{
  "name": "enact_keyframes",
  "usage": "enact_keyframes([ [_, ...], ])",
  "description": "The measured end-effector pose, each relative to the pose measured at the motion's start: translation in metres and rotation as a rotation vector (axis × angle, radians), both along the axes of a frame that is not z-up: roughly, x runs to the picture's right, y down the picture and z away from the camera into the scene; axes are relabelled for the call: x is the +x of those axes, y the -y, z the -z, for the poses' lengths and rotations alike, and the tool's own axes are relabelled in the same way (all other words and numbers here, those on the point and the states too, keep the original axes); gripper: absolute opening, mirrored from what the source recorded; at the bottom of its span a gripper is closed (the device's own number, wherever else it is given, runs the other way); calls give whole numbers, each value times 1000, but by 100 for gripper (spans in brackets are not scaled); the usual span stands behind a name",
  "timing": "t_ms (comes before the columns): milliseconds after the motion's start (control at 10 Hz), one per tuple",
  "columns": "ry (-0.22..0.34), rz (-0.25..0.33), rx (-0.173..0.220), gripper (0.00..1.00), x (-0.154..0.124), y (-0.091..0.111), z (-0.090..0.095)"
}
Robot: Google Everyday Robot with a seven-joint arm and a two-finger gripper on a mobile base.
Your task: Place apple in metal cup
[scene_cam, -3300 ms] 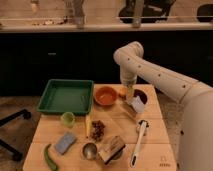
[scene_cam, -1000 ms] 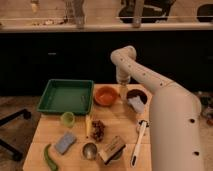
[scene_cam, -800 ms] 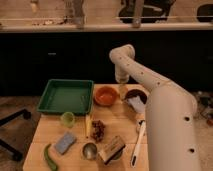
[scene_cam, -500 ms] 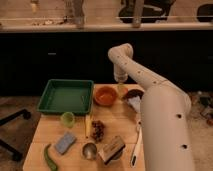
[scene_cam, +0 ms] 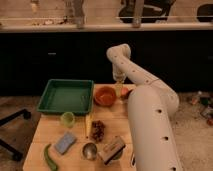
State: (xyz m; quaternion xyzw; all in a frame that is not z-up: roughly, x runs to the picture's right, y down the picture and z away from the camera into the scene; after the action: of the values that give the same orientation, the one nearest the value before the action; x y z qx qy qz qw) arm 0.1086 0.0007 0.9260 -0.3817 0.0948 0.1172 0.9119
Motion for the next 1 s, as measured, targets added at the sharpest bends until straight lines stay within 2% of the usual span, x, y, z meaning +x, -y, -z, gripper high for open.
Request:
enact_keyframes([
  [300, -34, -25, -24, 80, 1, 0, -13],
  [1000, 3, -31, -60, 80, 17, -11, -34],
])
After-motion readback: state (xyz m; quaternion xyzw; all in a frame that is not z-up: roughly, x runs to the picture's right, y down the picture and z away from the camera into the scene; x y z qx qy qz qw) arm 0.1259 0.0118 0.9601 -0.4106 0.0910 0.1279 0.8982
